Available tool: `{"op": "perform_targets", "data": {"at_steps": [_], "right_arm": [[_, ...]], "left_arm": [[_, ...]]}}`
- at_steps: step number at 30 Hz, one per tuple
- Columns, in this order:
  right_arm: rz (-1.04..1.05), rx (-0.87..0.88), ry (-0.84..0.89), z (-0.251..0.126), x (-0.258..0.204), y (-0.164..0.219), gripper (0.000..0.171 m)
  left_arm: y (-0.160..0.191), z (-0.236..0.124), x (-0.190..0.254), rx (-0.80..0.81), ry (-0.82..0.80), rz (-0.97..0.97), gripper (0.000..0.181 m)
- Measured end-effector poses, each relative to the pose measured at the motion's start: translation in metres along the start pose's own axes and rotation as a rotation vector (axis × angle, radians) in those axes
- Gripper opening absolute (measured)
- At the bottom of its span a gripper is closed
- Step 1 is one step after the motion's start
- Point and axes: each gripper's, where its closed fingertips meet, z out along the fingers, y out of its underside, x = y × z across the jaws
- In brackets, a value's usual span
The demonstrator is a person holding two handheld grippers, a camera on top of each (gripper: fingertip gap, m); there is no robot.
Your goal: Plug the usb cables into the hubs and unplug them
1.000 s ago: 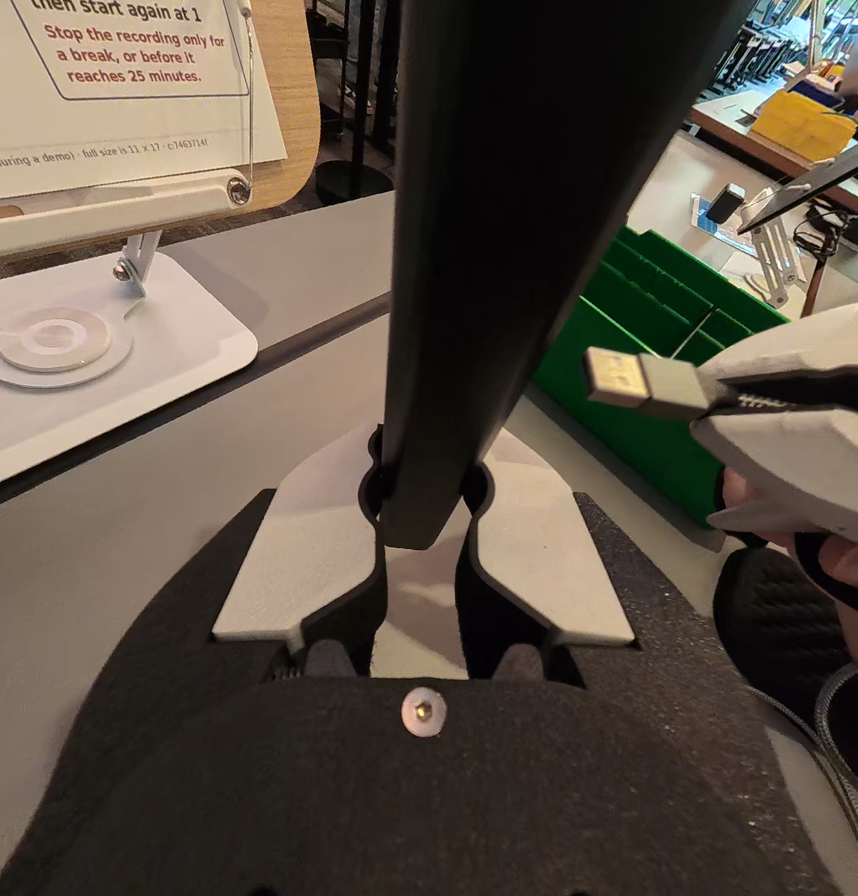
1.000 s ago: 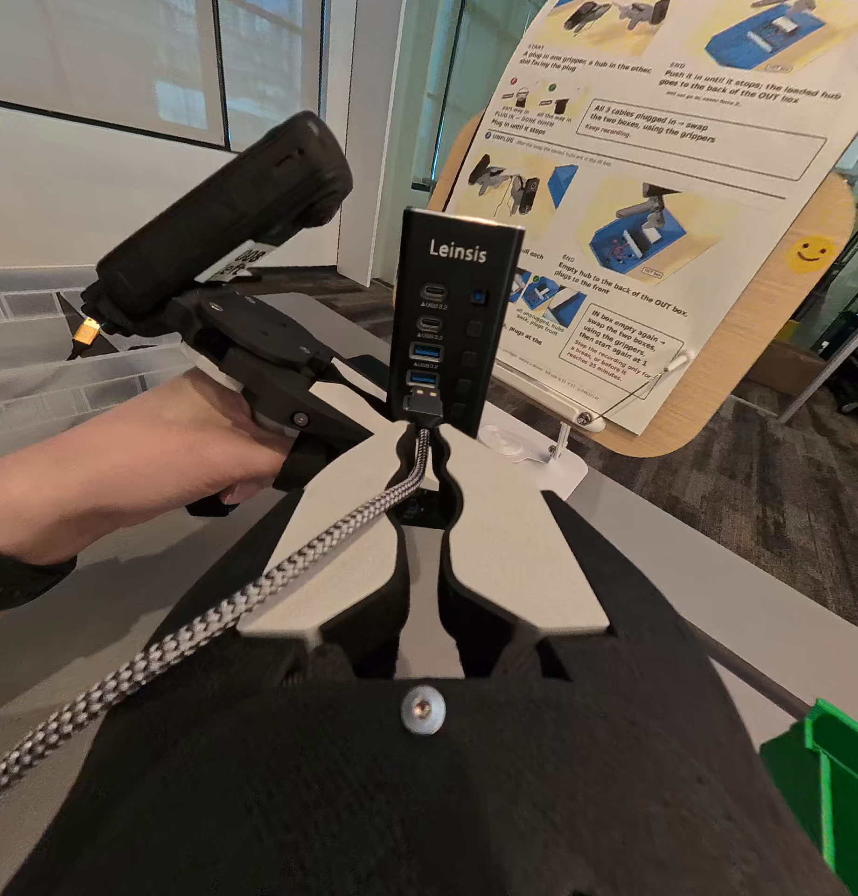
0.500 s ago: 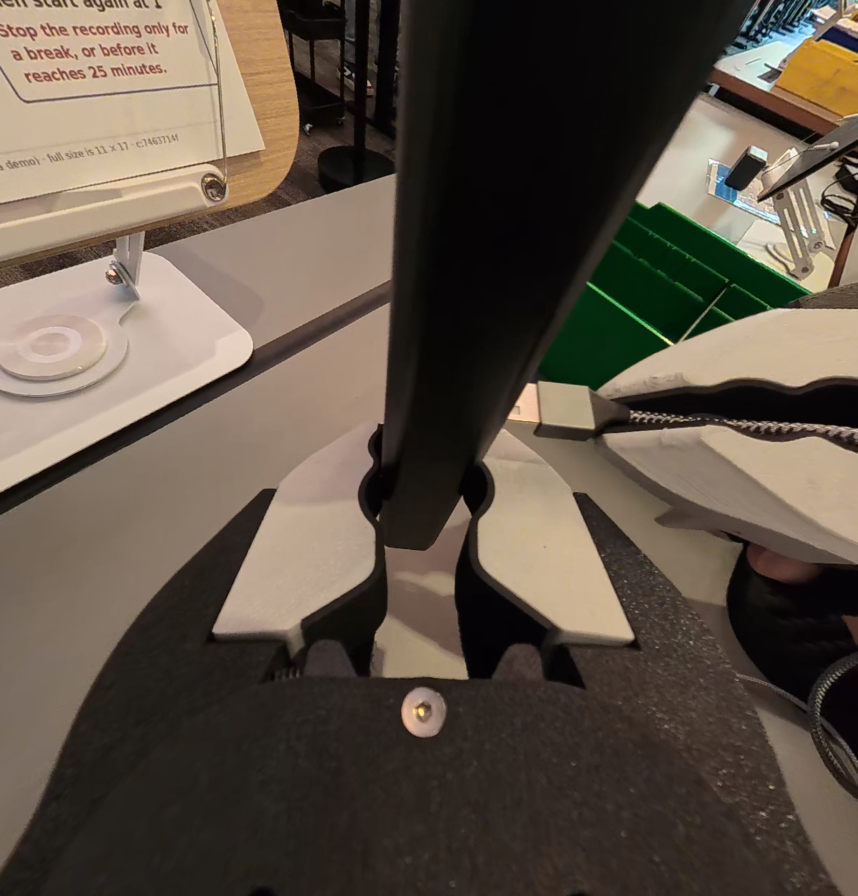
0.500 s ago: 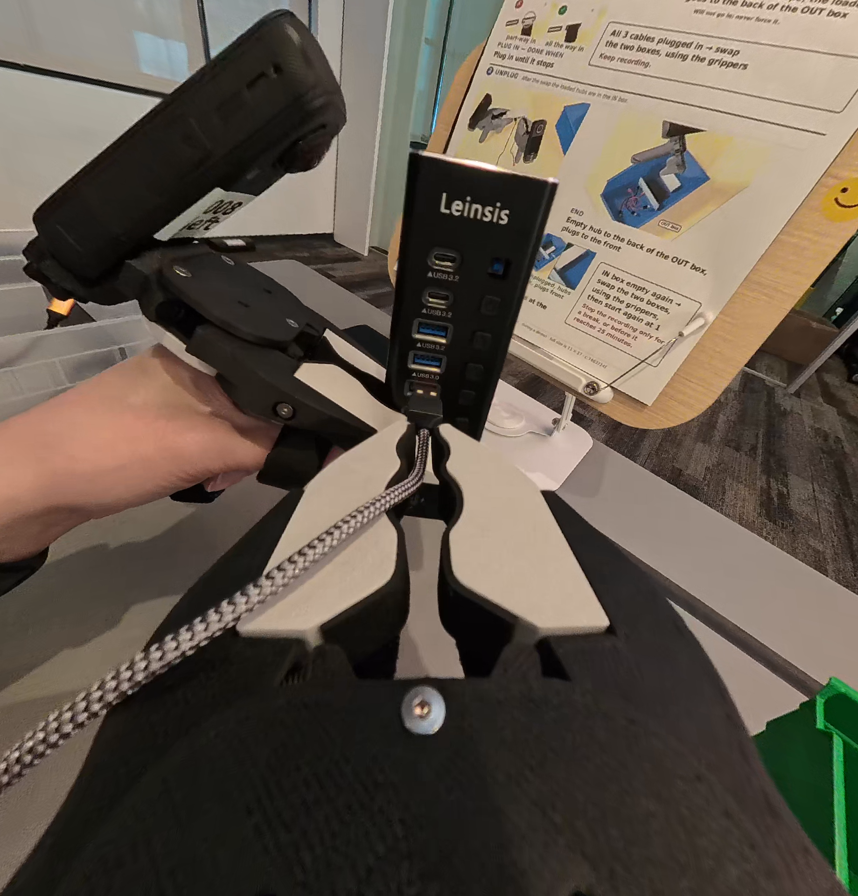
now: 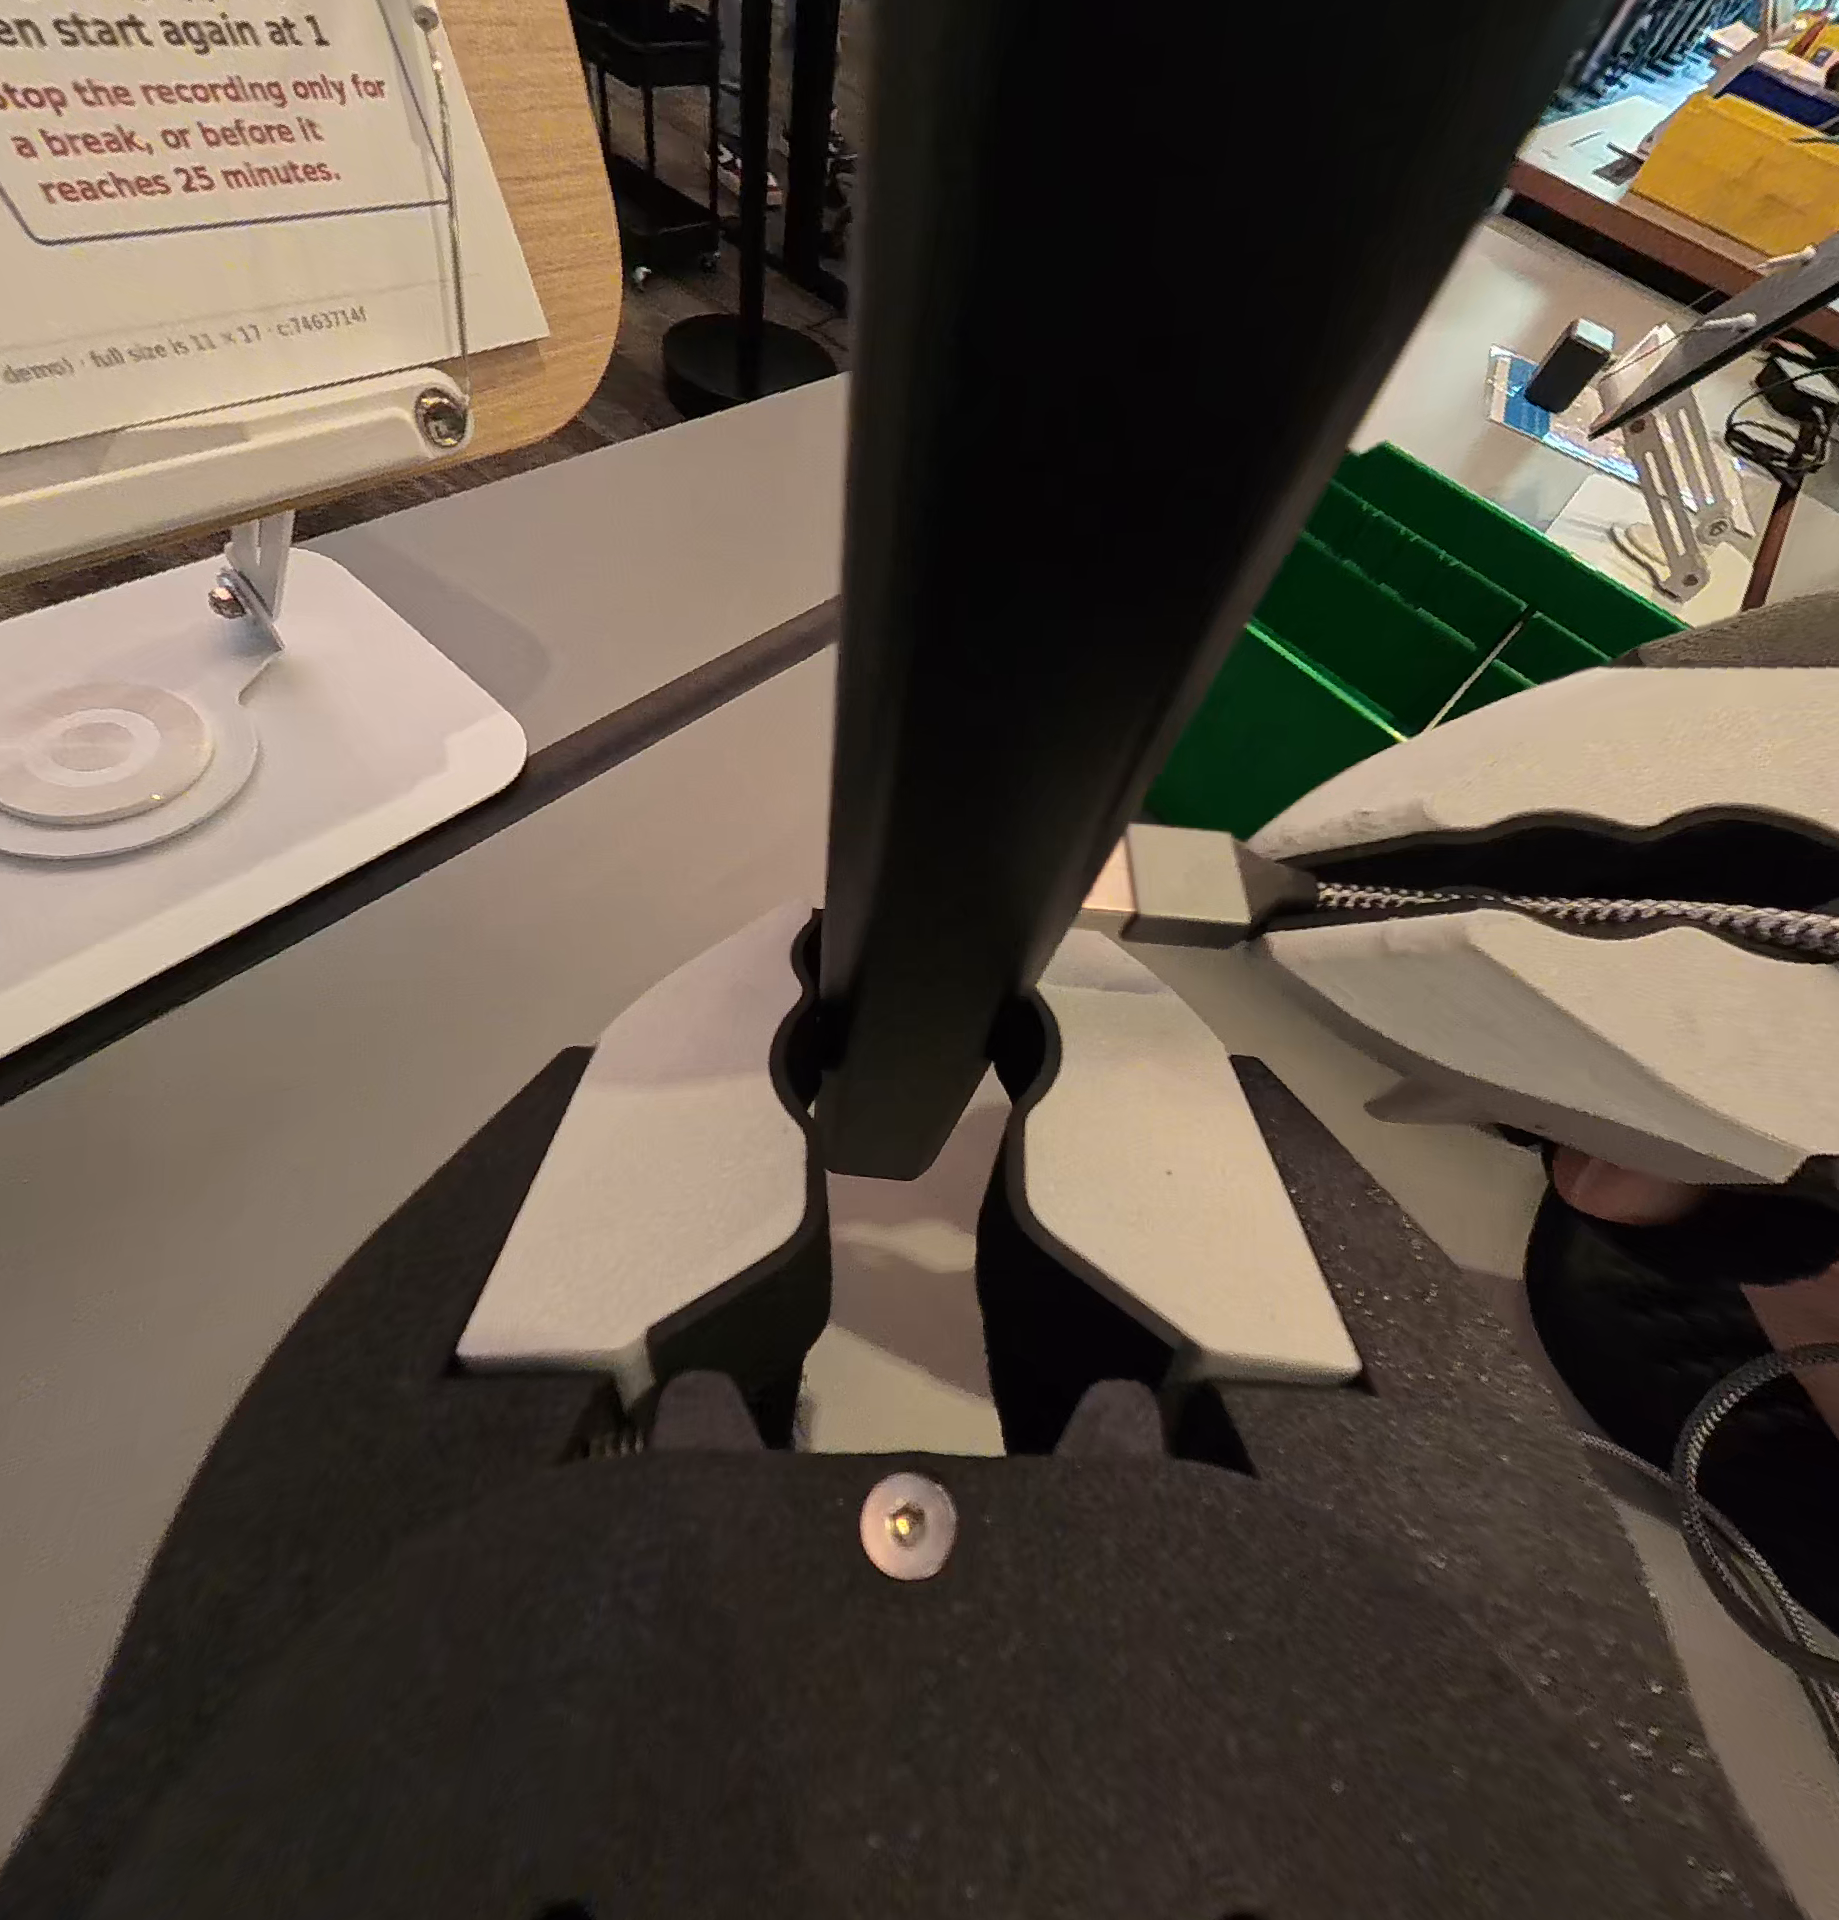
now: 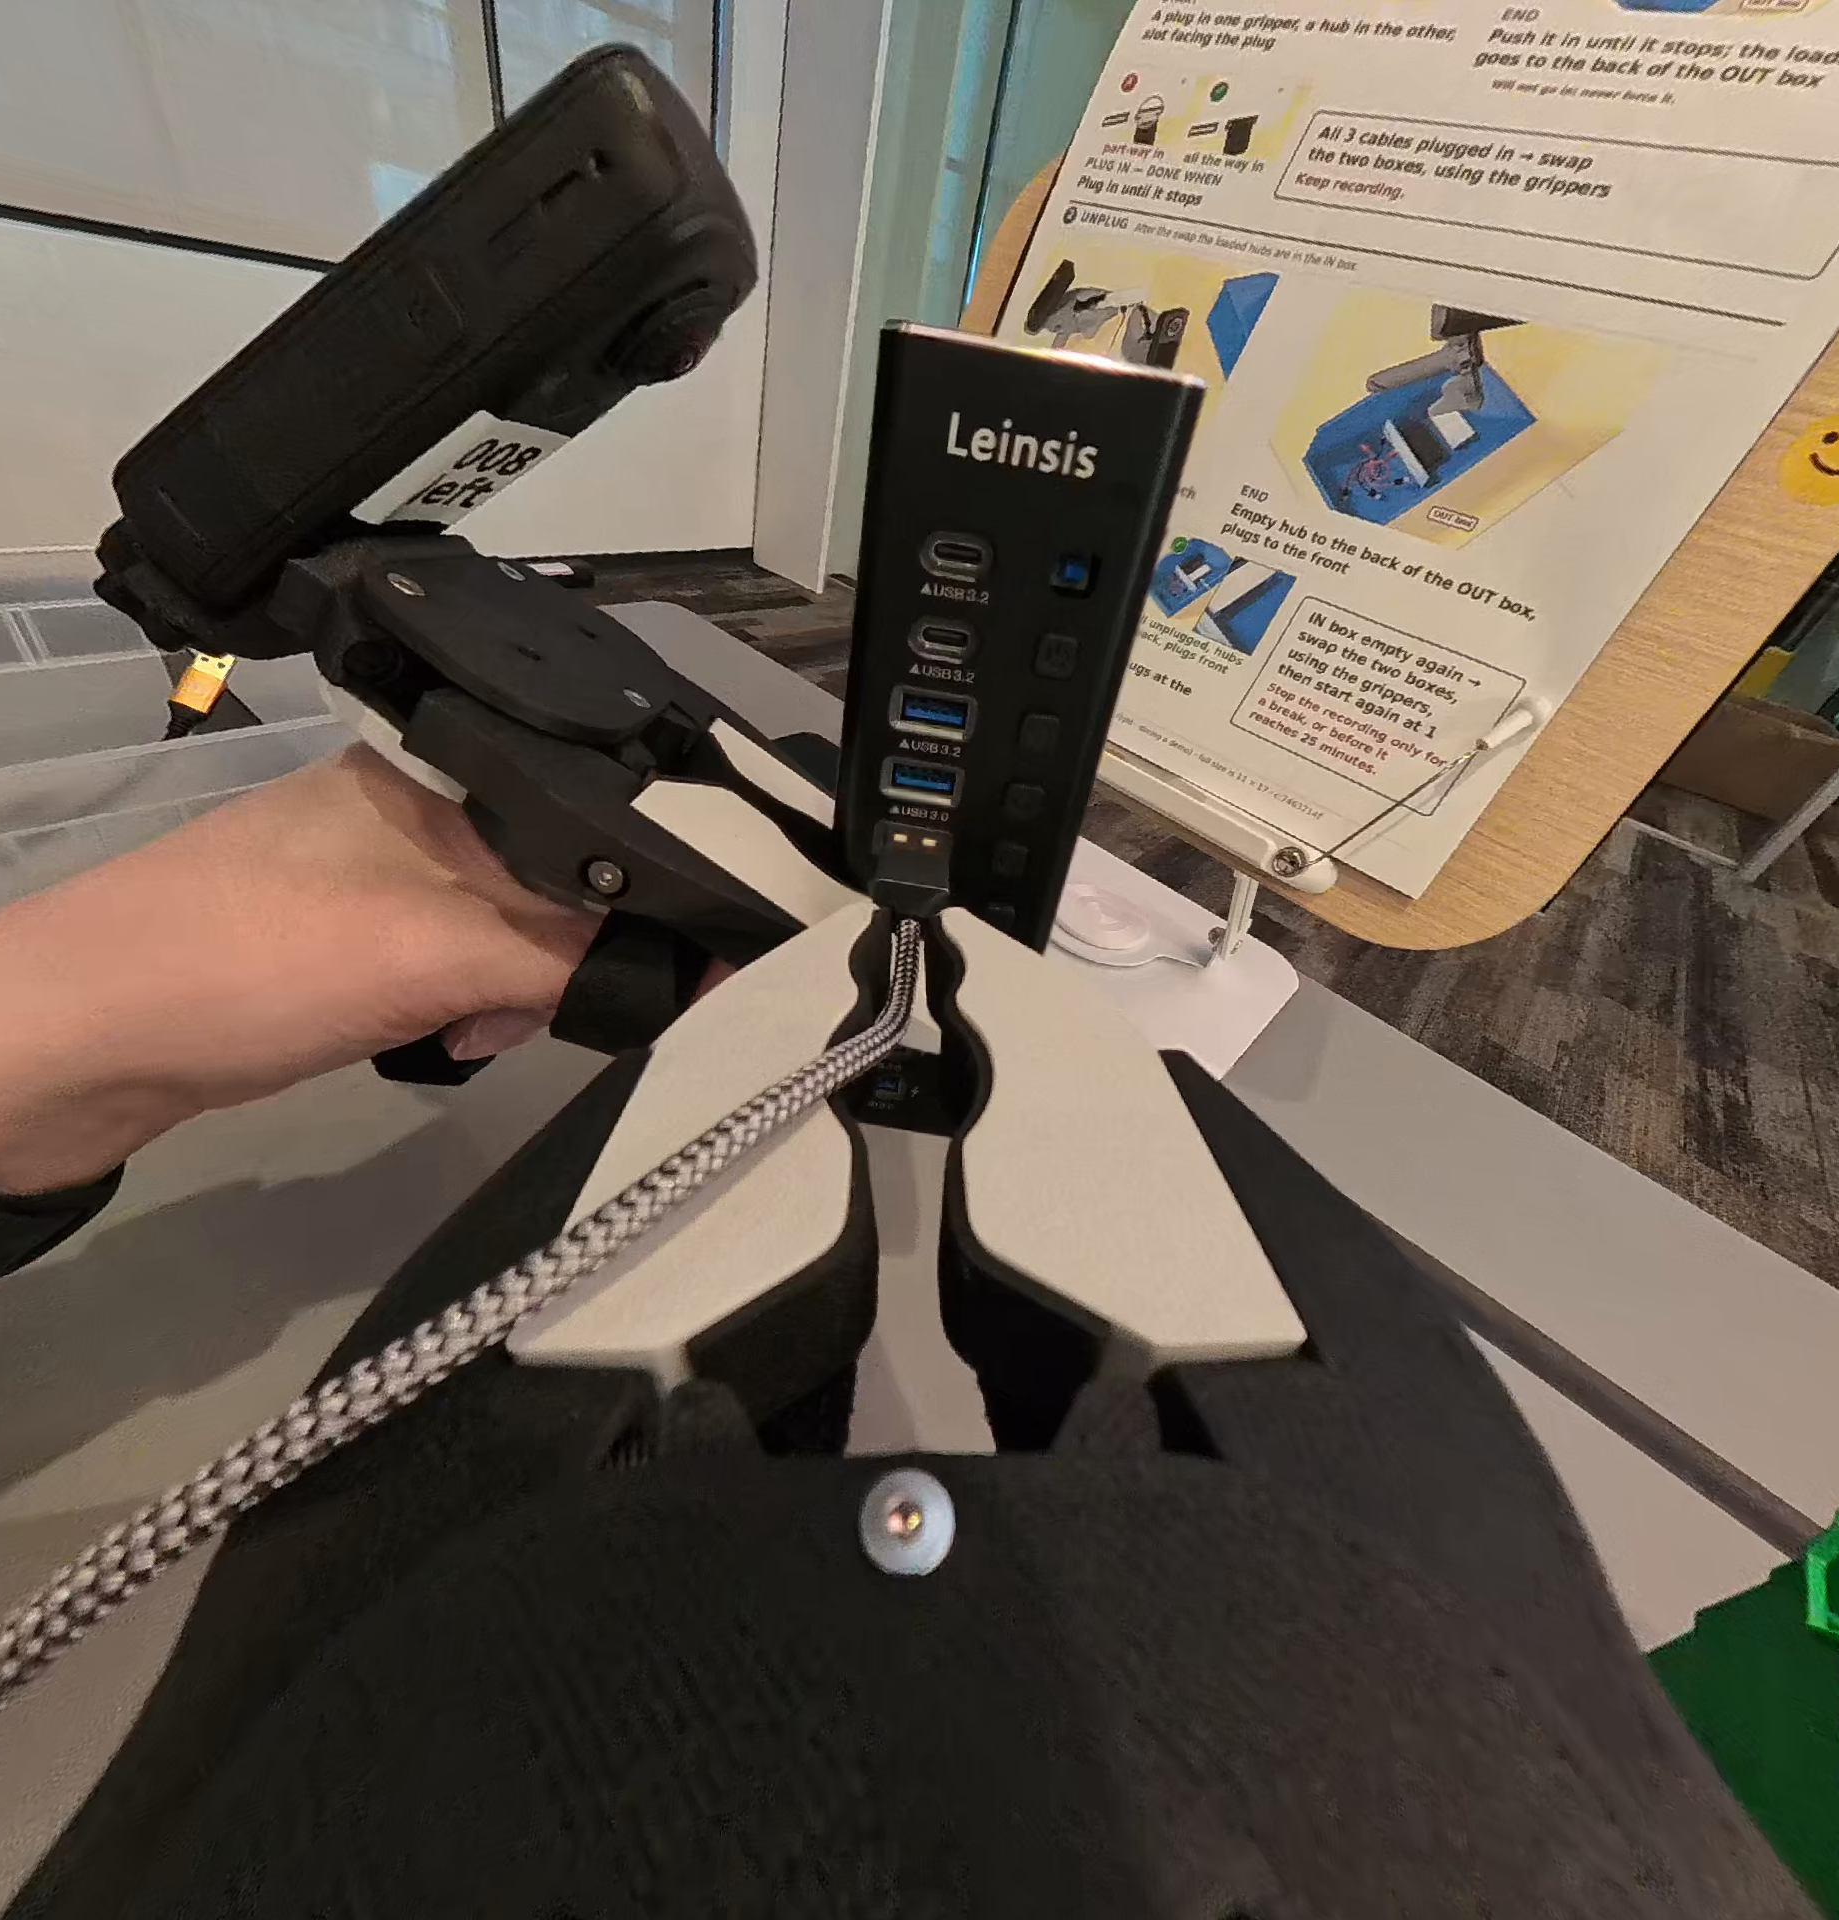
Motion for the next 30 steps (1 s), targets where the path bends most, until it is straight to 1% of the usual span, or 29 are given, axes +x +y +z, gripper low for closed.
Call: {"op": "perform_targets", "data": {"at_steps": [8, 12, 15, 17, 20, 26, 30], "right_arm": [[-0.072, 0.007, 0.049, 0.0, 0.001, 0.0, 0.006], [-0.029, 0.037, 0.051, -0.001, 0.001, -0.004, 0.006], [-0.044, 0.058, 0.062, -0.003, 0.001, -0.007, 0.006], [-0.044, 0.051, 0.046, -0.003, 0.0, -0.007, 0.006], [-0.016, 0.061, 0.001, -0.005, 0.003, -0.008, 0.006], [-0.009, 0.086, -0.012, -0.007, 0.004, -0.01, 0.006], [0.018, 0.101, -0.027, -0.01, 0.005, -0.015, 0.006]], "left_arm": [[0.0, 0.001, 0.0, -0.008, -0.037, 0.041, 0.03], [-0.004, -0.002, 0.0, 0.007, -0.056, 0.066, 0.03], [-0.004, -0.003, 0.002, 0.0, -0.06, 0.094, 0.03], [-0.002, -0.003, 0.001, -0.007, -0.07, 0.132, 0.03], [-0.007, -0.005, 0.003, 0.03, -0.073, 0.166, 0.03], [-0.014, -0.006, 0.012, 0.078, -0.017, 0.118, 0.029], [-0.018, -0.009, 0.014, 0.094, -0.037, 0.16, 0.029]]}}
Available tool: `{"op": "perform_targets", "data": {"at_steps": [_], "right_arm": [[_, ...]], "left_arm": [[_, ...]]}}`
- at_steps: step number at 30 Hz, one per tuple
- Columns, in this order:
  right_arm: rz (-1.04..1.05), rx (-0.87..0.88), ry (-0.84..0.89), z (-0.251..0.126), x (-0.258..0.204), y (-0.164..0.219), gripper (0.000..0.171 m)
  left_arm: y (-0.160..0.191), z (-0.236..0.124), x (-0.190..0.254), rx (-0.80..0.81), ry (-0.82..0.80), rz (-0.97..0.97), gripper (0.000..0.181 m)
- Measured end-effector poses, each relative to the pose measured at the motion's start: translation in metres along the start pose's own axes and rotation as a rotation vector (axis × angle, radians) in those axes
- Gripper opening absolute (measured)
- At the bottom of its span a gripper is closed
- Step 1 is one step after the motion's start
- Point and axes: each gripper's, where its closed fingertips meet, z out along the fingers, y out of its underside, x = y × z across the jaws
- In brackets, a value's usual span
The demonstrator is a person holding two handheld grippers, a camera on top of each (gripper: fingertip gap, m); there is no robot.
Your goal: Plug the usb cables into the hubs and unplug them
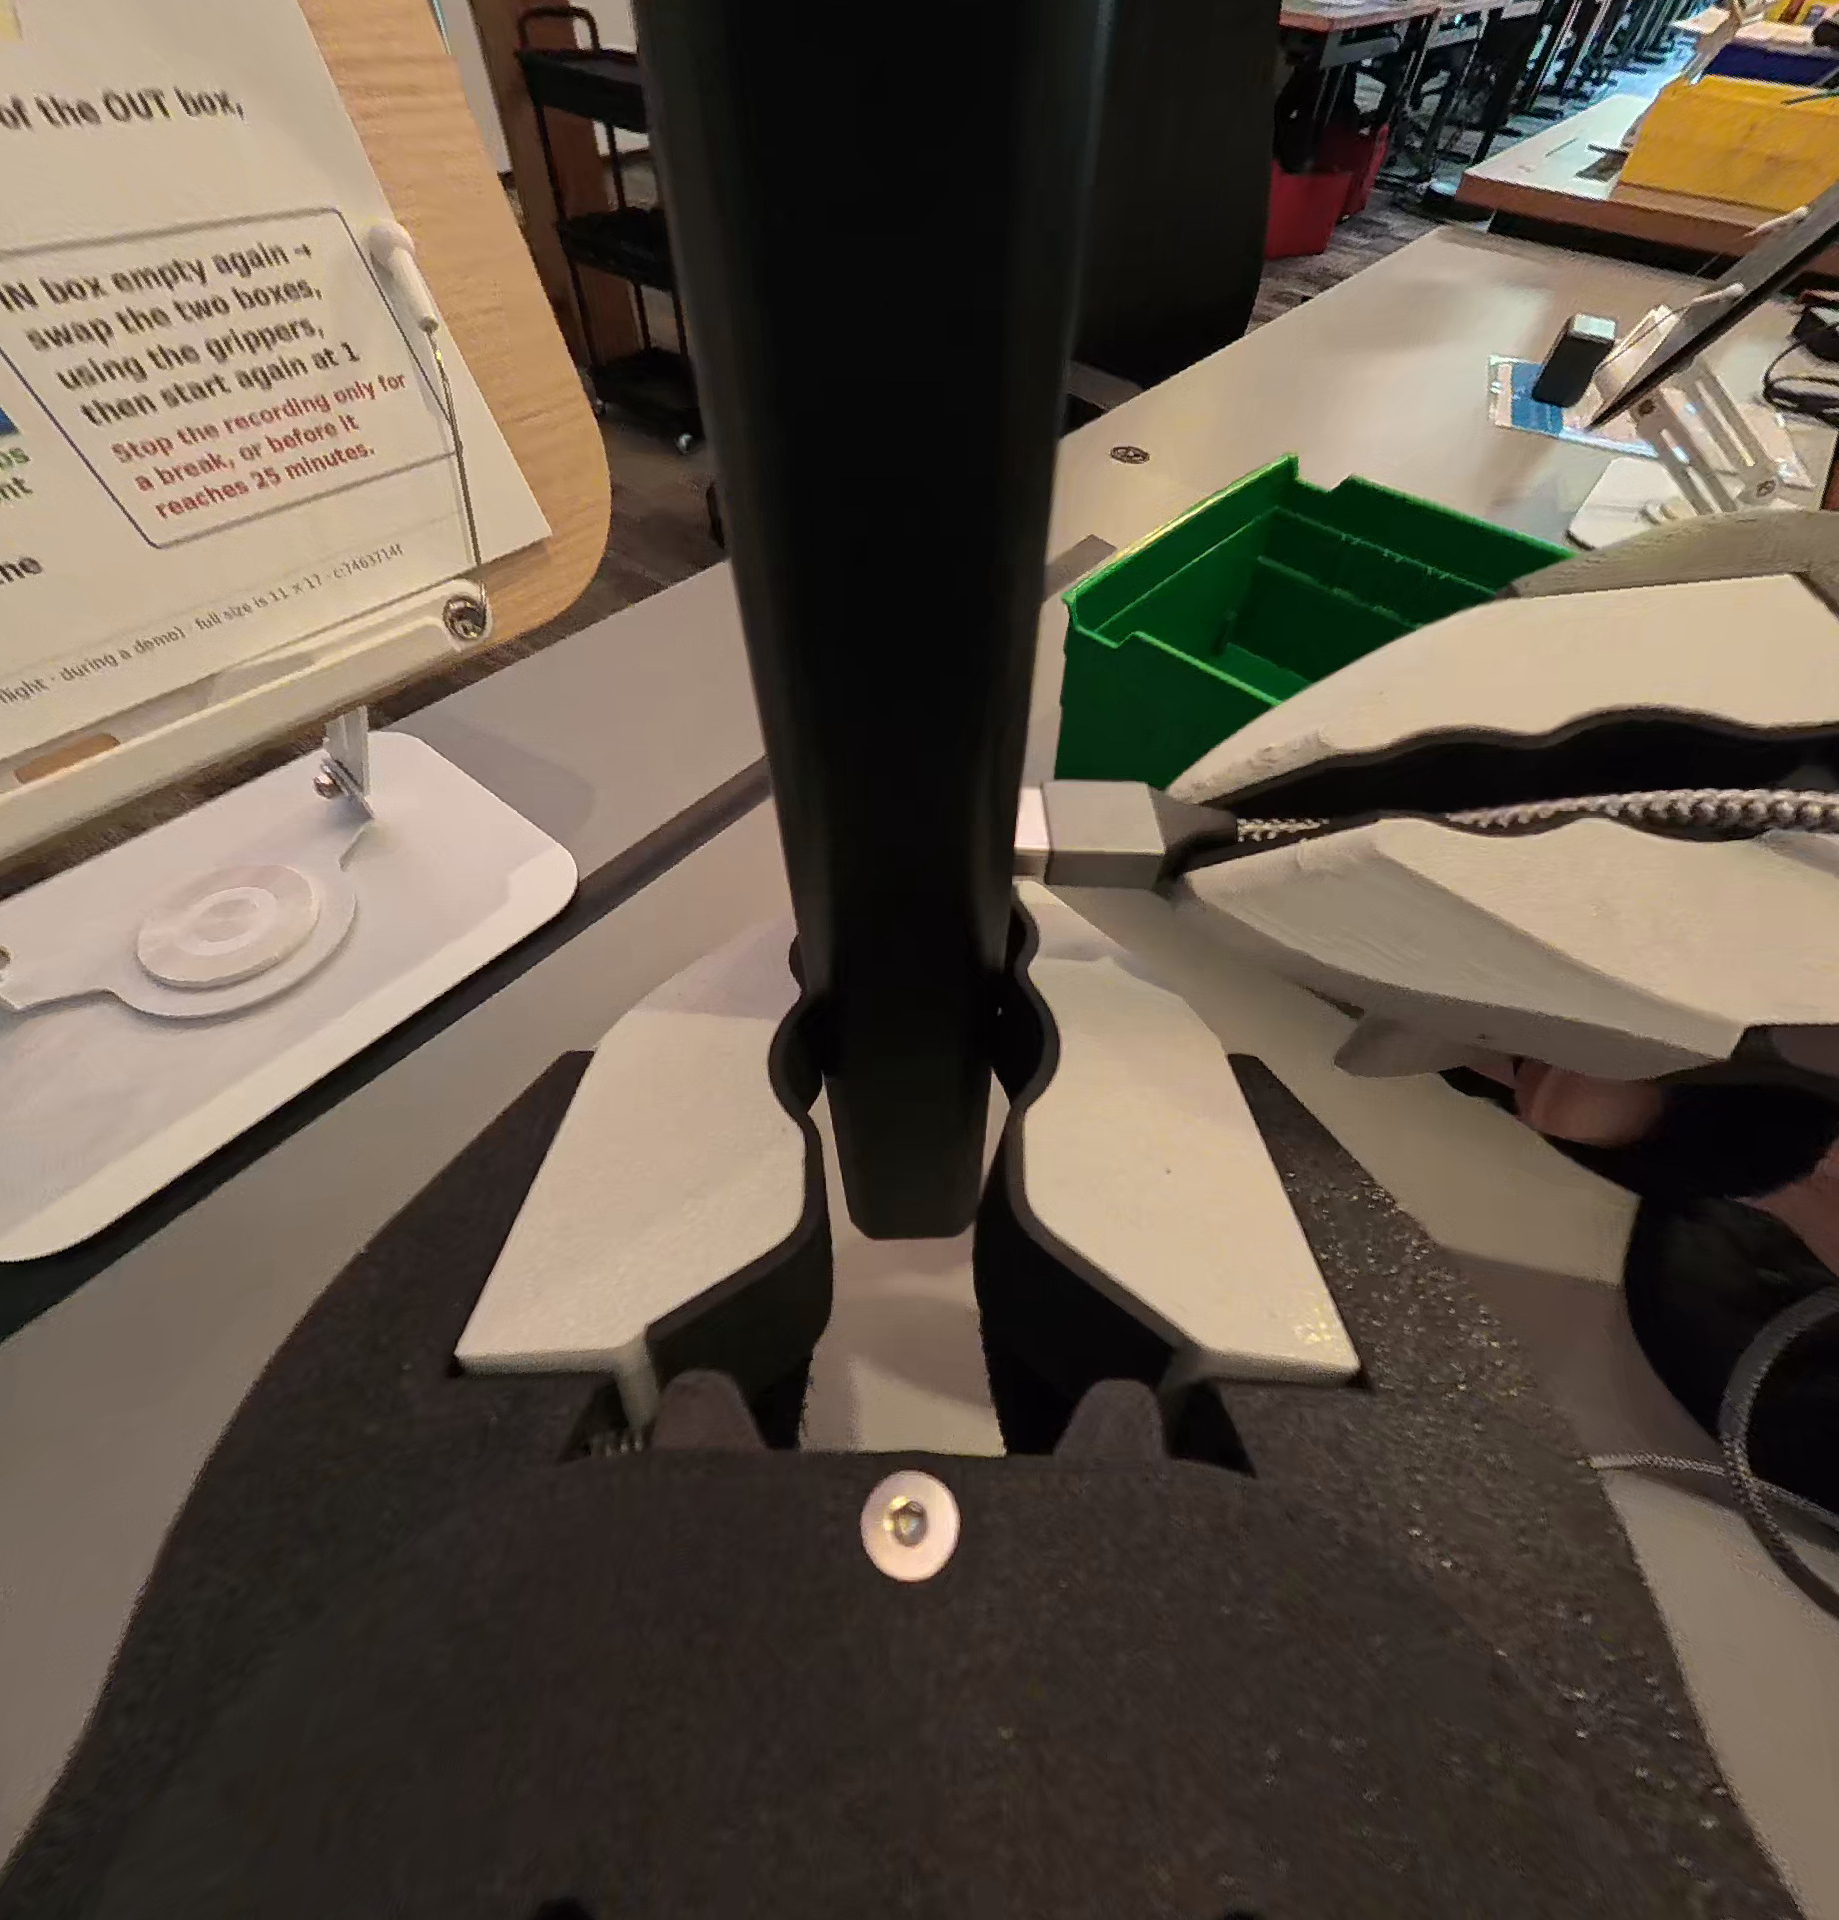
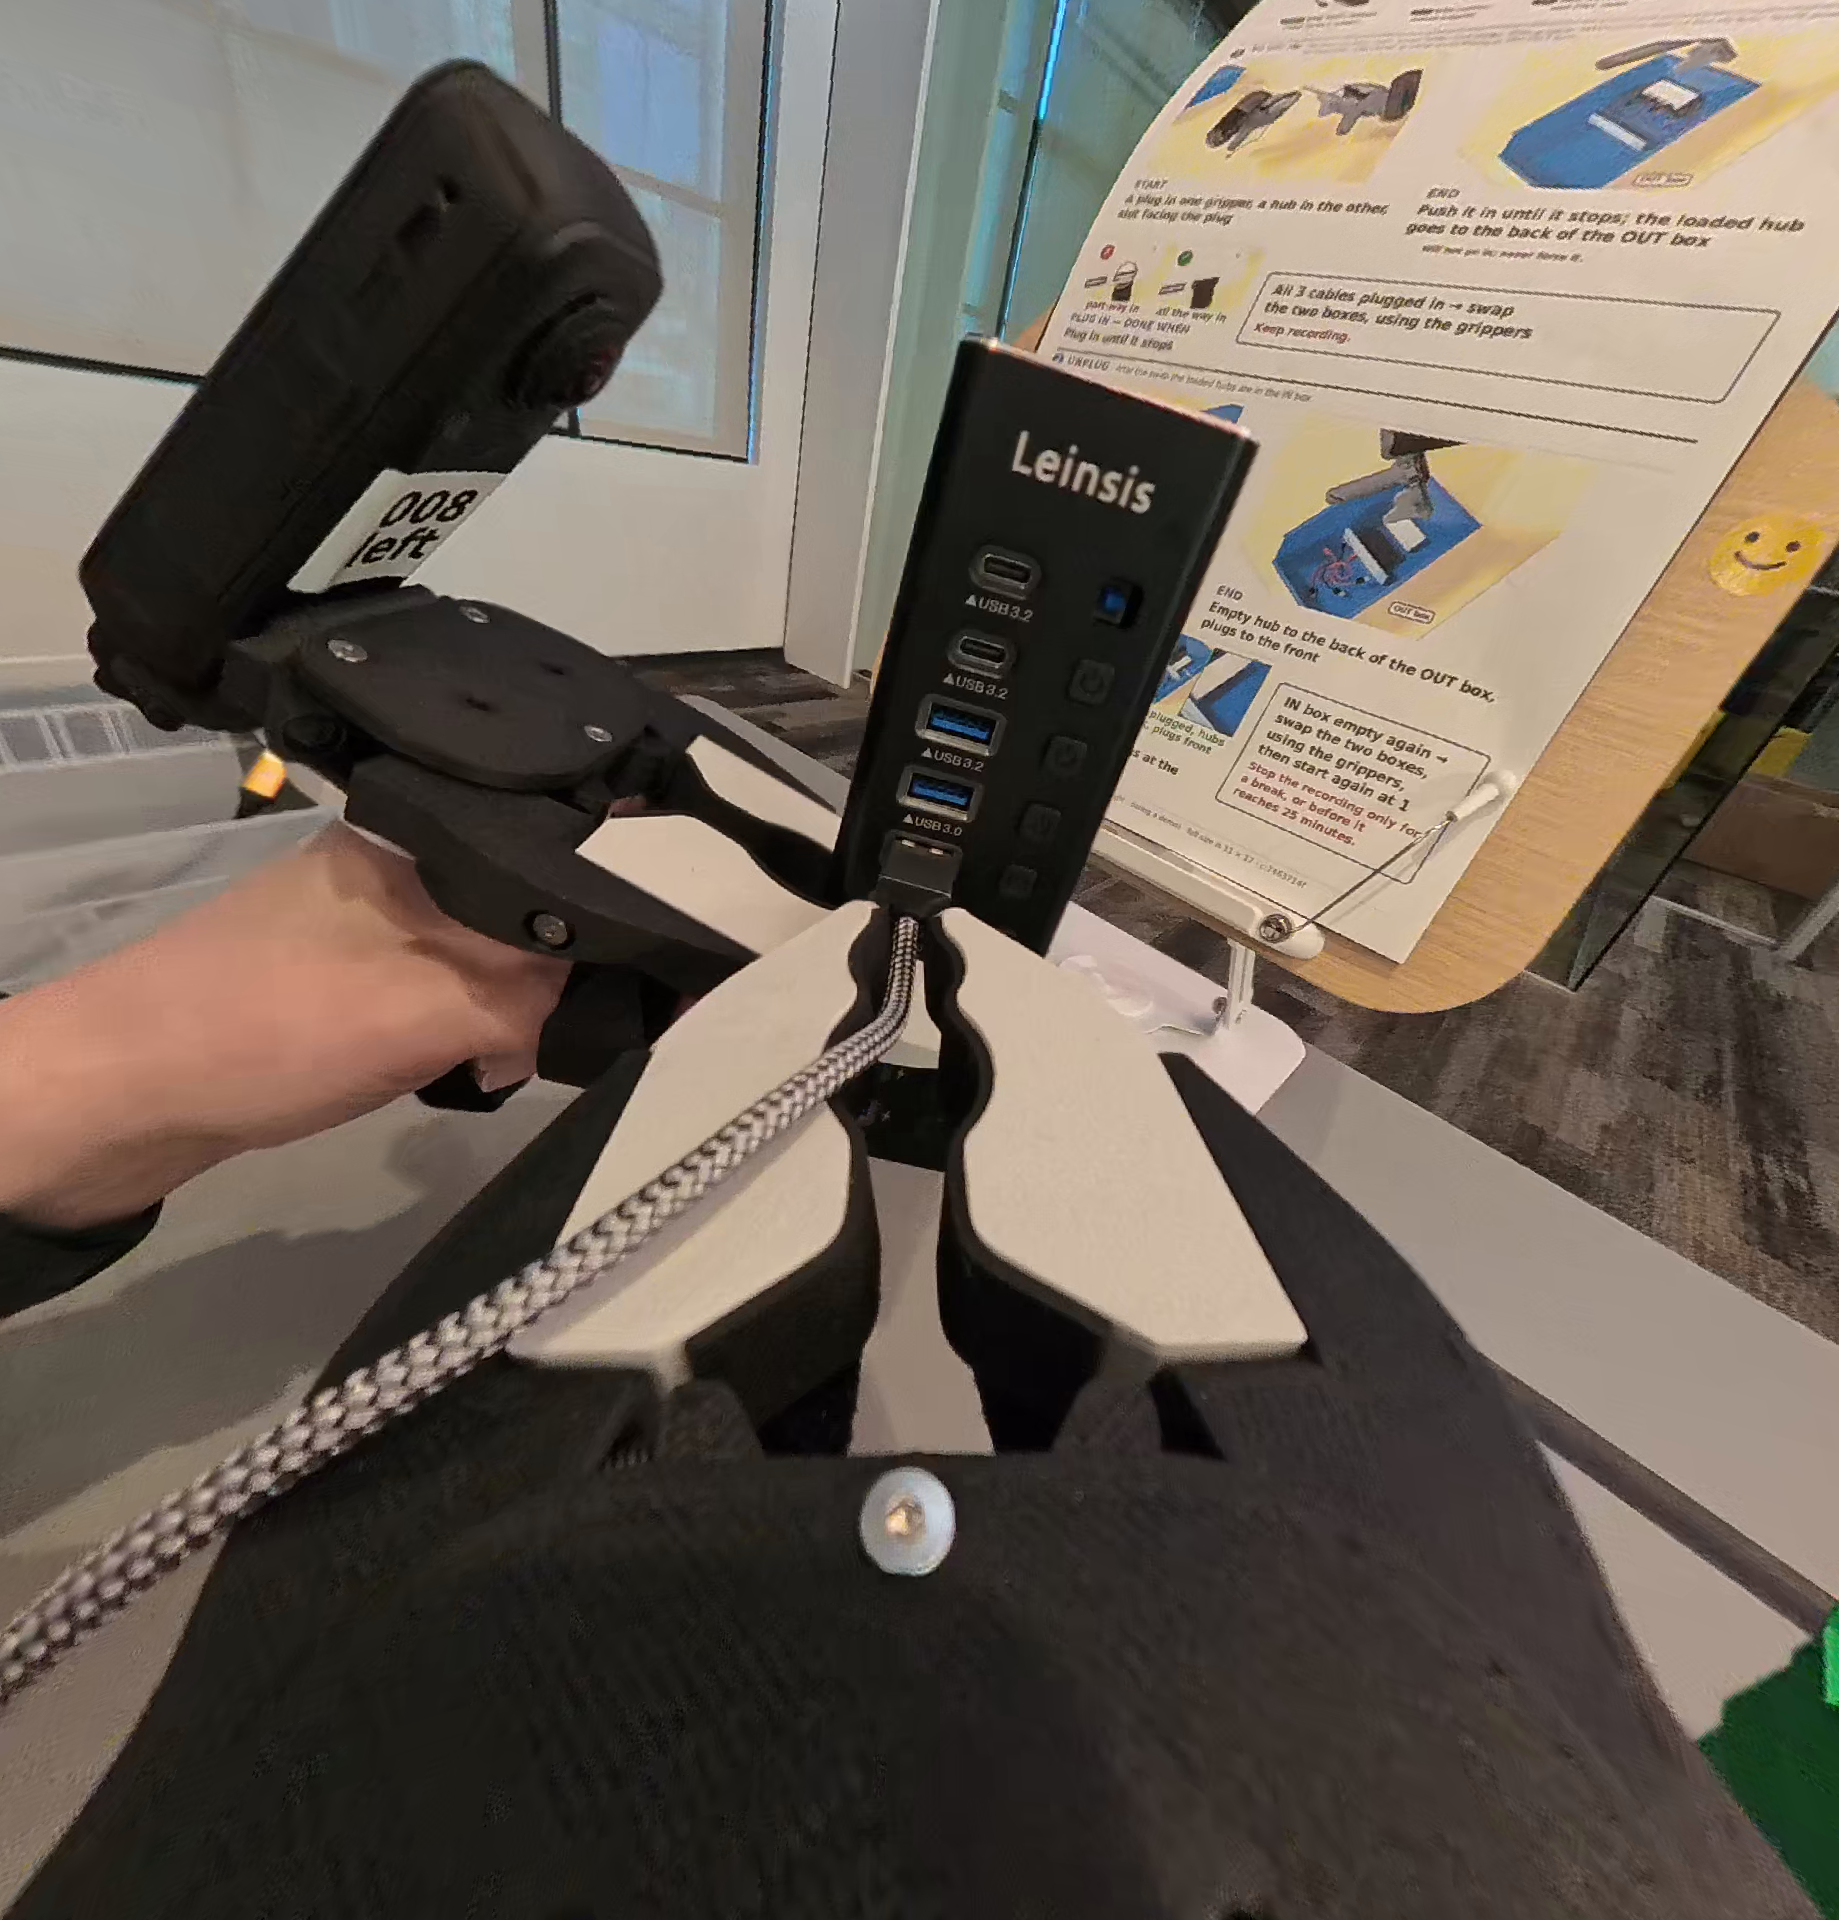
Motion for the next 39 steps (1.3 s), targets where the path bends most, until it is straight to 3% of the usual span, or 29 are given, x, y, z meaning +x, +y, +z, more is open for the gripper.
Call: {"op": "perform_targets", "data": {"at_steps": [5, 13, 15, 18, 21, 23, 26, 32, 35, 37, 39], "right_arm": [[0.021, -0.004, -0.012, -0.003, 0.002, -0.001, 0.006], [0.026, 0.033, 0.013, -0.003, 0.002, -0.006, 0.007], [0.01, 0.031, -0.001, -0.002, 0.0, -0.008, 0.007], [-0.077, -0.035, -0.174, -0.01, -0.015, -0.012, 0.024], [-0.106, -0.065, -0.314, -0.035, -0.015, -0.017, 0.028], [-0.028, -0.002, -0.256, -0.041, 0.004, -0.028, 0.028], [0.238, 0.14, -0.315, -0.038, 0.006, -0.044, 0.038], [0.518, 0.087, -0.432, -0.035, 0.011, -0.029, 0.06], [0.598, 0.112, -0.602, -0.044, 0.0, -0.037, 0.034], [0.642, 0.092, -0.66, -0.049, -0.001, -0.041, 0.031], [0.63, 0.079, -0.612, -0.048, 0.005, -0.04, 0.03]], "left_arm": [[-0.003, -0.002, 0.001, -0.016, -0.07, 0.117, 0.03], [-0.006, -0.004, 0.002, 0.002, -0.064, 0.107, 0.03], [-0.009, -0.005, 0.004, 0.026, -0.006, 0.055, 0.03], [-0.014, -0.015, 0.012, 0.07, 0.176, -0.074, 0.03], [-0.02, -0.032, 0.016, 0.112, 0.322, -0.178, 0.03], [-0.018, -0.039, 0.026, 0.089, 0.389, -0.14, 0.029], [-0.018, -0.042, 0.055, 0.058, 0.517, -0.075, 0.029], [-0.022, -0.047, 0.084, 0.066, 0.674, -0.062, 0.029], [-0.023, -0.048, 0.092, 0.069, 0.712, -0.055, 0.029], [-0.028, -0.048, 0.096, 0.096, 0.742, -0.083, 0.029], [-0.031, -0.046, 0.09, 0.129, 0.71, -0.089, 0.03]]}}
